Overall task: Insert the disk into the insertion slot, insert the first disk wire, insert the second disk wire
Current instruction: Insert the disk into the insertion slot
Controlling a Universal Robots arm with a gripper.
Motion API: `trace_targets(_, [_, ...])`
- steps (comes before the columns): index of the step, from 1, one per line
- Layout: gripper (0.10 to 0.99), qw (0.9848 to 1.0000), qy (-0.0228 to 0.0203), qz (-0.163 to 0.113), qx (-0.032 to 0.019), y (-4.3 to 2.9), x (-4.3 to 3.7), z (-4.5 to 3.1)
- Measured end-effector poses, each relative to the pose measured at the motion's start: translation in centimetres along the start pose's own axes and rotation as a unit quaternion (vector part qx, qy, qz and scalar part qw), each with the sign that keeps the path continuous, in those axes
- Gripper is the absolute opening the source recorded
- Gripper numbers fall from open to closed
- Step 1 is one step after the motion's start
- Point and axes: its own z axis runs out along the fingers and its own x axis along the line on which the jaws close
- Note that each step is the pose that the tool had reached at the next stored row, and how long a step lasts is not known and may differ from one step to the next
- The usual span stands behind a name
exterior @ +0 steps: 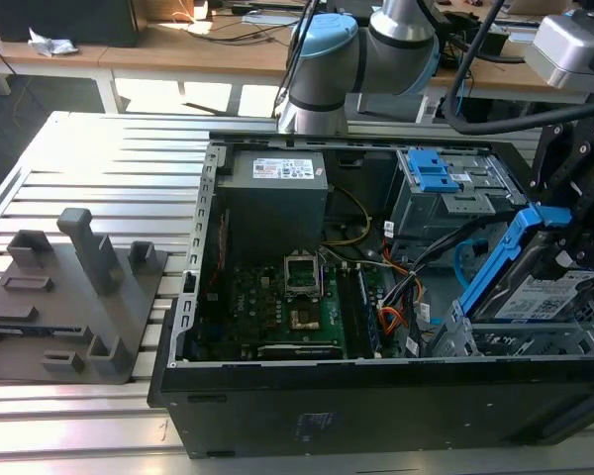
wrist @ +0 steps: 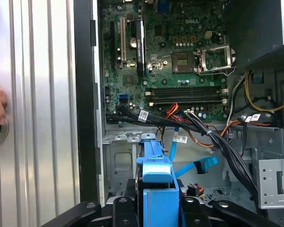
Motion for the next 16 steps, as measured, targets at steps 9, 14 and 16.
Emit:
trace_targets(9, [0.373,1.0,0.0001,0.0,0.0,-0.03,-0.01,0.86])
trace_targets(14, [0.373,1.0,0.0,0.0,0.0,-0.06,-0.02,1.53])
trace_targets(16, [0.373,1.0,0.0001,0.0,0.0,-0.07,-0.03,1.71])
